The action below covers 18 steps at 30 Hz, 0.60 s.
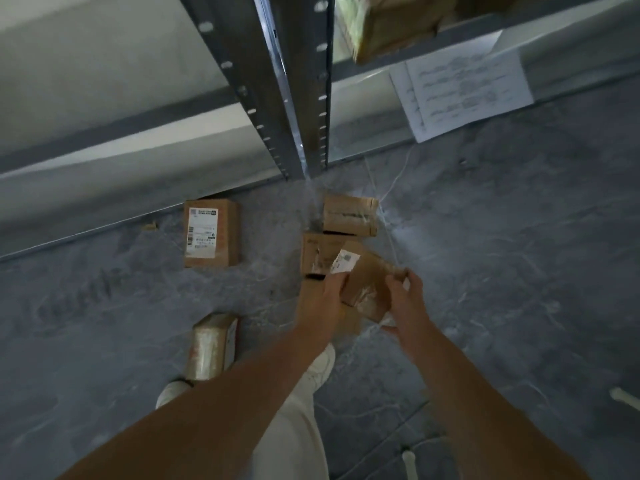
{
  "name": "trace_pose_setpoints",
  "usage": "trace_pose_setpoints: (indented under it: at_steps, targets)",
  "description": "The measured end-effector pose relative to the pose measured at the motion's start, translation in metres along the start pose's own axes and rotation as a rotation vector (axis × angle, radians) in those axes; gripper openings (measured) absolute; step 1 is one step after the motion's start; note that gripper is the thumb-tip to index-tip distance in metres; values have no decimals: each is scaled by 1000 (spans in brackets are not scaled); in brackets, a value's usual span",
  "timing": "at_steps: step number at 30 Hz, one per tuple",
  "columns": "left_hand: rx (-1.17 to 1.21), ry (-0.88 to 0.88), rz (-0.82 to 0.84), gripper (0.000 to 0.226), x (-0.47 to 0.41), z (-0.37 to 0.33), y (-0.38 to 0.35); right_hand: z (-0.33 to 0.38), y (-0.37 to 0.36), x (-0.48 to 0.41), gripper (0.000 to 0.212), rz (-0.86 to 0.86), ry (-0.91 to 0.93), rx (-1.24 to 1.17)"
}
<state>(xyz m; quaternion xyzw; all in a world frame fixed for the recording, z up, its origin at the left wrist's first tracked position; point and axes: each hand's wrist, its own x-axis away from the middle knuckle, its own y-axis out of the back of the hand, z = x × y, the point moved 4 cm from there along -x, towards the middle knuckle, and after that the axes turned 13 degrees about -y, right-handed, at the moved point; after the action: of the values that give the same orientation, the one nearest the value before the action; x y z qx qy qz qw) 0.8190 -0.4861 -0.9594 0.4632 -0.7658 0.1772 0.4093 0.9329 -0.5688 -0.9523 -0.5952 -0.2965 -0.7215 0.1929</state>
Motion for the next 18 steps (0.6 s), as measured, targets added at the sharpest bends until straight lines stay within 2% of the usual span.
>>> trace_pose_setpoints:
  at_steps: [3, 6, 8, 13, 15, 18]
  targets:
    - [-77, -85, 100, 36, 22, -36, 6, 0, 5, 36, 59, 32, 21, -18]
    - [-201, -262, 161, 28, 47, -64, 6, 4, -5, 66, 70, 45, 24, -151]
    - [-195, -369, 190, 30, 63, -78, 9, 6, -11, 83, 78, 44, 31, -240]
    - [-201, -514, 288, 33, 101, -110, 42, 2, -20, 127, 67, -7, 103, -376]
    - [-100, -503, 279, 29, 119, -121, 64, -1, -27, 151, 62, -48, 200, -368]
    - [184, -415, 187, 21, 150, -136, 109, -14, -46, 194, 53, -16, 299, -318]
